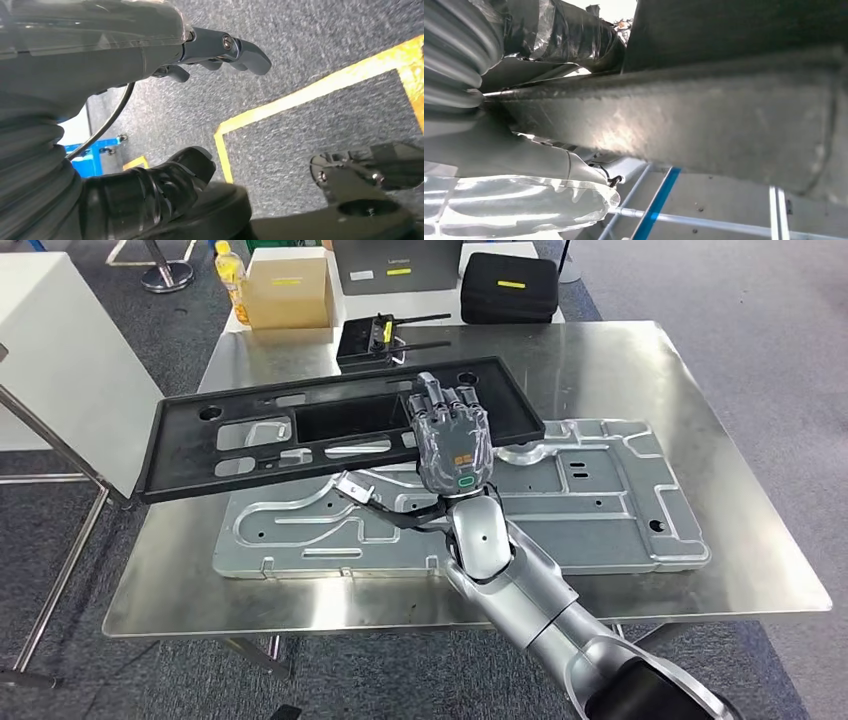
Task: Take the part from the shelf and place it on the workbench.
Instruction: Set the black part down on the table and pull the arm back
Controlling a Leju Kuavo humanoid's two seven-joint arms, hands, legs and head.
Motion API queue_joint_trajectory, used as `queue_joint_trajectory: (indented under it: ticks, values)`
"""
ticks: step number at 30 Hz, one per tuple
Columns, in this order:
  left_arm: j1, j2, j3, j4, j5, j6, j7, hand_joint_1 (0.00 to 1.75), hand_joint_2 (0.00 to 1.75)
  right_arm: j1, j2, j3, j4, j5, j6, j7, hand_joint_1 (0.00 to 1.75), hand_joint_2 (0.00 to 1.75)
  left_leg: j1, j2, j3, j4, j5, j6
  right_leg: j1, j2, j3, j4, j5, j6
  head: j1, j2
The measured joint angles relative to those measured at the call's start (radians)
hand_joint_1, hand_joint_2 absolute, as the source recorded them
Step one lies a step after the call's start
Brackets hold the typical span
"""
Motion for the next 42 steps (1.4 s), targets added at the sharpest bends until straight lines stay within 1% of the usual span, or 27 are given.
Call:
queue_joint_trajectory:
  ticks: [2,4,7,8,9,10,12,14,17,19,20,22,23,24,25,26,27,29,30,32,34,35,38,39,40,41,42]
  values:
    - [0.000,-0.001,0.000,0.000,-0.001,-0.001,0.000,0.00,1.75,-0.002,0.000,0.009,0.021,0.000,0.000,0.005,1.75,1.75,0.001,-0.001,0.000,-0.005,0.005,0.011,-0.001,-0.001,0.000,-0.001,0.000,0.010,0.000,0.000]
    - [-0.001,-0.002,0.000,0.000,-0.003,-0.002,-0.001,0.00,1.75,-0.004,0.000,0.014,0.040,0.001,0.000,0.007,1.75,1.75,0.005,-0.001,0.002,-0.013,0.010,0.024,-0.002,-0.001,-0.015,0.032,-0.025,0.020,0.000,0.000]
    - [-0.001,-0.005,0.000,0.000,-0.003,-0.002,-0.002,0.00,1.75,-0.007,0.000,0.018,0.062,0.001,0.000,0.007,1.75,1.75,0.007,0.000,0.002,-0.016,0.012,0.032,-0.007,-0.001,-0.098,0.211,-0.112,0.030,0.000,0.000]
    - [-0.001,-0.005,0.000,0.000,-0.003,-0.002,-0.002,0.00,1.75,-0.006,0.000,0.020,0.070,0.000,0.000,0.008,1.75,1.75,0.007,-0.001,0.002,-0.015,0.012,0.032,-0.008,-0.001,-0.124,0.263,-0.127,0.032,0.000,0.000]
    - [0.000,-0.006,0.000,0.000,-0.003,-0.002,-0.002,0.00,1.75,-0.006,0.000,0.021,0.078,0.001,0.000,0.008,1.75,1.75,0.007,-0.001,0.003,-0.015,0.012,0.032,-0.009,-0.001,-0.135,0.280,-0.122,0.033,0.000,0.000]
    - [0.000,-0.006,0.000,0.000,-0.003,-0.002,-0.002,0.00,1.75,-0.006,0.000,0.022,0.085,0.001,0.000,0.006,1.75,1.75,0.007,-0.002,0.003,-0.015,0.012,0.032,-0.011,-0.001,-0.125,0.257,-0.098,0.032,0.000,0.000]
    - [0.000,-0.008,0.000,0.000,-0.003,-0.005,-0.002,0.00,1.75,-0.010,0.001,0.022,0.103,0.000,0.000,-0.008,1.75,1.75,0.007,-0.003,0.006,-0.014,0.010,0.029,-0.011,-0.001,-0.061,0.121,-0.029,0.026,0.000,0.000]
    - [-0.002,-0.009,0.000,0.000,-0.003,-0.008,-0.003,0.00,1.75,-0.014,0.005,0.017,0.131,0.000,-0.001,-0.033,1.75,1.75,0.004,-0.004,0.005,-0.012,0.009,0.021,-0.007,0.000,-0.010,0.013,0.006,0.019,0.000,0.000]
    - [-0.003,-0.010,-0.001,0.000,-0.003,-0.008,-0.005,0.00,1.75,-0.015,0.010,-0.003,0.181,0.000,-0.001,-0.061,1.75,1.75,0.002,-0.004,0.004,-0.016,0.011,0.004,-0.003,0.001,-0.001,-0.010,0.009,0.009,0.000,0.000]
    - [-0.004,-0.011,-0.001,0.000,-0.003,-0.008,-0.007,0.00,1.75,-0.017,0.014,-0.016,0.211,0.000,-0.001,-0.070,1.75,1.75,0.004,-0.003,-0.004,0.005,-0.008,-0.006,-0.007,0.000,0.003,-0.020,0.015,-0.004,0.000,0.000]
    - [-0.005,-0.011,-0.001,0.000,-0.003,-0.008,-0.009,0.00,1.75,-0.019,0.017,-0.021,0.226,0.000,-0.001,-0.072,1.75,1.75,0.005,-0.002,-0.021,0.044,-0.032,-0.010,-0.010,-0.001,0.005,-0.025,0.018,-0.009,0.000,0.000]
    - [-0.006,-0.011,-0.002,0.000,-0.003,-0.009,-0.016,0.00,1.75,-0.022,0.022,-0.030,0.262,-0.002,-0.001,-0.080,1.75,1.75,0.006,-0.001,-0.080,0.174,-0.097,-0.017,-0.009,-0.002,0.005,-0.026,0.018,-0.015,0.000,0.000]
    - [-0.006,-0.011,-0.002,0.000,-0.003,-0.010,-0.018,0.00,1.75,-0.023,0.024,-0.034,0.282,-0.004,-0.001,-0.086,1.75,1.75,0.006,-0.001,-0.109,0.234,-0.119,-0.019,-0.008,-0.002,0.005,-0.025,0.018,-0.015,0.000,0.000]
    - [-0.006,-0.011,-0.002,0.000,-0.003,-0.011,-0.020,0.00,1.75,-0.023,0.025,-0.039,0.302,-0.007,-0.001,-0.091,1.75,1.75,0.006,-0.001,-0.124,0.265,-0.122,-0.021,-0.007,-0.003,0.005,-0.024,0.018,-0.016,0.000,0.000]
    - [-0.006,-0.011,-0.002,0.000,-0.002,-0.011,-0.021,0.00,1.75,-0.023,0.026,-0.044,0.320,-0.010,0.000,-0.097,1.75,1.75,0.006,0.000,-0.119,0.255,-0.105,-0.021,-0.007,-0.002,0.005,-0.022,0.017,-0.015,0.000,0.000]
    - [-0.007,-0.011,-0.002,0.000,-0.002,-0.012,-0.022,0.00,1.75,-0.023,0.027,-0.049,0.336,-0.013,0.000,-0.102,1.75,1.75,0.007,0.000,-0.095,0.207,-0.073,-0.020,-0.007,-0.002,0.005,-0.019,0.015,-0.014,0.000,0.000]
    - [-0.008,-0.011,-0.002,0.000,-0.002,-0.012,-0.023,0.00,1.75,-0.025,0.028,-0.054,0.350,-0.016,0.000,-0.105,1.75,1.75,0.007,0.000,-0.061,0.136,-0.039,-0.018,-0.007,-0.002,0.004,-0.015,0.013,-0.012,0.000,0.000]
    - [-0.011,-0.011,-0.002,0.000,-0.002,-0.012,-0.024,0.00,1.75,-0.031,0.031,-0.062,0.375,-0.022,-0.001,-0.107,1.75,1.75,0.005,0.001,-0.006,0.024,-0.003,-0.010,-0.004,0.000,0.000,-0.006,0.008,-0.004,0.000,0.000]
    - [-0.012,-0.012,-0.002,0.000,-0.002,-0.012,-0.025,0.00,1.75,-0.033,0.032,-0.067,0.387,-0.025,-0.001,-0.108,1.75,1.75,0.004,0.000,0.004,0.001,0.000,-0.005,-0.002,0.000,-0.003,-0.004,0.008,0.001,0.000,0.000]
    - [-0.013,-0.013,-0.003,0.000,-0.002,-0.012,-0.028,0.00,1.75,-0.037,0.034,-0.075,0.409,-0.034,-0.002,-0.114,1.75,1.75,0.002,-0.002,0.004,-0.003,0.000,0.007,0.000,0.000,-0.005,-0.005,0.010,0.010,0.001,0.000]
    - [-0.014,-0.014,-0.003,0.000,-0.002,-0.012,-0.032,0.00,1.75,-0.039,0.035,-0.085,0.430,-0.044,-0.002,-0.126,1.75,1.75,0.004,-0.001,0.005,-0.009,0.006,0.020,-0.003,0.000,-0.012,0.012,-0.004,0.021,0.001,0.000]
    - [-0.015,-0.015,-0.003,0.000,-0.002,-0.012,-0.034,0.00,1.75,-0.041,0.035,-0.091,0.441,-0.050,-0.002,-0.132,1.75,1.75,0.006,-0.001,0.006,-0.013,0.008,0.026,-0.005,0.000,-0.027,0.045,-0.025,0.026,0.001,0.000]
    - [-0.017,-0.015,-0.003,0.000,0.000,-0.012,-0.038,0.00,1.75,-0.044,0.035,-0.116,0.475,-0.064,-0.002,-0.146,1.75,1.75,0.005,-0.001,0.005,-0.014,0.009,0.033,-0.008,0.000,-0.120,0.238,-0.112,0.038,0.001,0.000]
    - [-0.016,-0.015,-0.003,0.000,0.000,-0.012,-0.039,0.00,1.75,-0.043,0.035,-0.124,0.487,-0.067,-0.002,-0.149,1.31,1.31,0.005,-0.001,0.005,-0.013,0.009,0.034,-0.008,0.000,-0.142,0.281,-0.121,0.039,0.001,0.000]
    - [-0.015,-0.015,-0.003,0.000,0.000,-0.012,-0.039,0.00,1.75,-0.042,0.035,-0.130,0.496,-0.068,-0.002,-0.152,0.87,0.87,0.005,-0.001,0.005,-0.013,0.009,0.033,-0.008,0.000,-0.145,0.281,-0.108,0.038,0.001,0.000]
    - [-0.015,-0.015,-0.003,0.000,0.001,-0.012,-0.040,0.00,1.75,-0.043,0.034,-0.136,0.503,-0.068,-0.002,-0.153,0.44,0.44,0.004,-0.002,0.006,-0.013,0.008,0.033,-0.007,0.000,-0.128,0.242,-0.078,0.035,0.001,0.000]
    - [-0.015,-0.015,-0.003,0.000,0.001,-0.012,-0.041,0.00,1.75,-0.044,0.034,-0.141,0.509,-0.069,-0.002,-0.155,0.00,0.00,0.004,-0.002,0.007,-0.013,0.008,0.032,-0.007,0.000,-0.094,0.169,-0.038,0.030,0.001,0.000]
